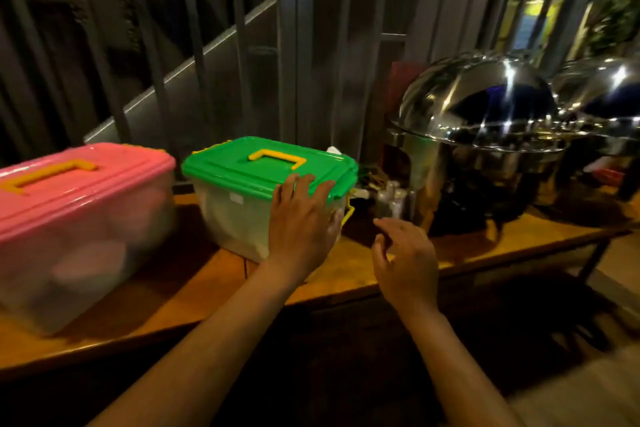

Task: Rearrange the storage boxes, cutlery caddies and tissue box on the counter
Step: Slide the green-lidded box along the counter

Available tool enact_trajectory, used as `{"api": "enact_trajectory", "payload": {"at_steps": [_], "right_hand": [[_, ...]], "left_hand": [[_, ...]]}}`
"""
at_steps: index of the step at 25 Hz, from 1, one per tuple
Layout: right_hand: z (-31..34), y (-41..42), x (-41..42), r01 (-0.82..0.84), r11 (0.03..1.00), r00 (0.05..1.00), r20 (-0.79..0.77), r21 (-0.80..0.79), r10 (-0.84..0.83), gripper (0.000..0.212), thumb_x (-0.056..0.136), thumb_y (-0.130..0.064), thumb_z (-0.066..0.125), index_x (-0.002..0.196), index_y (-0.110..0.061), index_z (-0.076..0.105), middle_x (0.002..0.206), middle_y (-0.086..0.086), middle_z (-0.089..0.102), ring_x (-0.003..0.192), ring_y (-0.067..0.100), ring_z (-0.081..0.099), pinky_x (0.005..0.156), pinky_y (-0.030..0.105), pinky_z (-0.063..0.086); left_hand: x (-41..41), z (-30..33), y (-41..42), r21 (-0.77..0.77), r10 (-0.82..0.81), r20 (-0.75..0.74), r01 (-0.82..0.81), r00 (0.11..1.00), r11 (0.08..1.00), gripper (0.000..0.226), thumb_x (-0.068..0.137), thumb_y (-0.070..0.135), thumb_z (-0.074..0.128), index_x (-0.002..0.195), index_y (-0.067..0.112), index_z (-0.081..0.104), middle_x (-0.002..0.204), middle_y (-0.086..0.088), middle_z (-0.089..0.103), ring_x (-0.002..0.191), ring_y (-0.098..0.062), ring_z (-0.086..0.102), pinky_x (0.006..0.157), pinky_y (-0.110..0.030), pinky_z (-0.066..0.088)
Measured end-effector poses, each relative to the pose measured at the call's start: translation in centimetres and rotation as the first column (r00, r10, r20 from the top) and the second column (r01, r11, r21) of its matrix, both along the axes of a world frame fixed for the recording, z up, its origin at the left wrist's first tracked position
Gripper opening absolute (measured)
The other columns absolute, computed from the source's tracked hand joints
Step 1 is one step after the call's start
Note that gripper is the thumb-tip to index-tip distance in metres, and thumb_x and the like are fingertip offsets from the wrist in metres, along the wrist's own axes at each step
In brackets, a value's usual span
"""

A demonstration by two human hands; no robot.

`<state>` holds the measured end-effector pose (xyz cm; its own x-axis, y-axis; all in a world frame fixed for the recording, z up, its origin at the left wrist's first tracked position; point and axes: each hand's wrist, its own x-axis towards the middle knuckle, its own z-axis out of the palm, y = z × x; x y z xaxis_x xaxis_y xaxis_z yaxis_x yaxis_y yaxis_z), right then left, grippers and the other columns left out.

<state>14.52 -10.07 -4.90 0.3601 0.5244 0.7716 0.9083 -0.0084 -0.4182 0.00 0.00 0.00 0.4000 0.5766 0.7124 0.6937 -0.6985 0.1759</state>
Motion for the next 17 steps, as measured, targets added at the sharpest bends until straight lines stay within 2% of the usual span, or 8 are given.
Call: {"api": "enact_trajectory", "payload": {"at_steps": [2, 4, 7, 11, 13, 14, 16, 17], "right_hand": [[0.5, 2.4, 1.1, -0.036, 0.999, 0.999, -0.035, 0.022, 0.037, 0.026, 0.086, -0.016, 0.061, 0.110, -0.020, 0.069, 0.109, -0.001, 0.069, 0.101, 0.017, 0.062, 0.088, 0.037, 0.050], [1.6, 5.2, 2.6, -0.073, 0.997, 0.991, -0.109, 0.031, 0.076, 0.023, 0.086, -0.017, 0.060, 0.107, -0.019, 0.069, 0.106, 0.000, 0.070, 0.100, 0.018, 0.063, 0.088, 0.032, 0.048], [3.8, 9.5, 5.1, -0.135, 0.988, 0.958, -0.247, 0.073, 0.149, 0.026, 0.084, -0.025, 0.058, 0.104, -0.014, 0.071, 0.105, 0.008, 0.070, 0.098, 0.024, 0.065, 0.087, 0.033, 0.049], [6.9, 16.4, 7.5, -0.267, 0.955, 0.880, -0.437, -0.130, 0.187, 0.038, 0.086, -0.033, 0.065, 0.120, -0.016, 0.063, 0.119, 0.013, 0.065, 0.110, 0.031, 0.060, 0.093, 0.037, 0.046], [6.9, 19.6, 7.9, -0.400, 0.891, 0.809, -0.539, -0.214, 0.234, 0.049, 0.082, -0.038, 0.070, 0.124, -0.016, 0.059, 0.121, 0.012, 0.064, 0.111, 0.031, 0.059, 0.095, 0.038, 0.046], [6.3, 20.8, 7.9, -0.457, 0.860, 0.765, -0.594, -0.226, 0.250, 0.053, 0.079, -0.040, 0.072, 0.126, -0.018, 0.059, 0.123, 0.011, 0.064, 0.111, 0.030, 0.060, 0.096, 0.039, 0.047], [5.1, 21.9, 7.9, -0.541, 0.827, 0.655, -0.693, -0.150, 0.303, 0.052, 0.077, -0.038, 0.071, 0.126, -0.024, 0.059, 0.124, 0.009, 0.063, 0.107, 0.027, 0.061, 0.095, 0.041, 0.049], [4.8, 21.8, 7.9, -0.561, 0.822, 0.609, -0.722, -0.099, 0.328, 0.048, 0.080, -0.032, 0.068, 0.126, -0.024, 0.059, 0.123, 0.007, 0.062, 0.104, 0.024, 0.060, 0.091, 0.039, 0.049]], "left_hand": [[1.6, 0.4, 1.3, -0.067, 0.129, -0.071, -0.133, 0.989, 0.989, 0.059, 0.085, 0.059, 0.041, 0.132, 0.026, 0.055, 0.138, -0.014, 0.051, 0.133, -0.037, 0.039, 0.110, -0.057, 0.027], [3.1, 1.0, 2.6, -0.255, 0.267, -0.067, -0.275, 0.961, 0.927, 0.063, 0.089, 0.063, 0.034, 0.140, 0.028, 0.048, 0.150, -0.016, 0.039, 0.141, -0.040, 0.025, 0.113, -0.062, 0.011], [4.5, 1.0, 4.0, -0.428, 0.431, 0.082, -0.359, 0.899, 0.829, 0.061, 0.090, 0.054, 0.043, 0.146, 0.030, 0.038, 0.159, -0.020, 0.018, 0.147, -0.043, 0.006, 0.117, -0.061, 0.004], [5.4, 0.8, 3.7, -0.552, 0.562, 0.339, -0.325, 0.754, 0.768, 0.080, 0.084, 0.036, 0.057, 0.153, 0.030, 0.018, 0.162, -0.021, -0.005, 0.148, -0.041, -0.004, 0.120, -0.054, 0.007], [5.8, 0.6, 3.1, -0.681, 0.625, 0.466, -0.197, 0.626, 0.705, 0.090, 0.083, 0.032, 0.061, 0.155, 0.028, 0.006, 0.162, -0.021, -0.002, 0.148, -0.038, 0.003, 0.118, -0.047, 0.014], [5.9, 0.4, 2.9, -0.718, 0.638, 0.517, -0.116, 0.571, 0.686, 0.095, 0.082, 0.032, 0.062, 0.155, 0.026, 0.003, 0.161, -0.021, 0.007, 0.147, -0.037, 0.014, 0.115, -0.044, 0.021], [5.7, 0.0, 2.8, -0.705, 0.609, 0.594, -0.024, 0.525, 0.709, 0.101, 0.079, 0.033, 0.064, 0.155, 0.022, -0.002, 0.157, -0.016, 0.028, 0.137, -0.034, 0.036, 0.107, -0.041, 0.035], [5.6, -0.1, 3.0, -0.686, 0.589, 0.616, -0.012, 0.523, 0.728, 0.103, 0.078, 0.036, 0.063, 0.155, 0.021, -0.003, 0.155, -0.013, 0.033, 0.134, -0.033, 0.041, 0.106, -0.040, 0.038]]}}
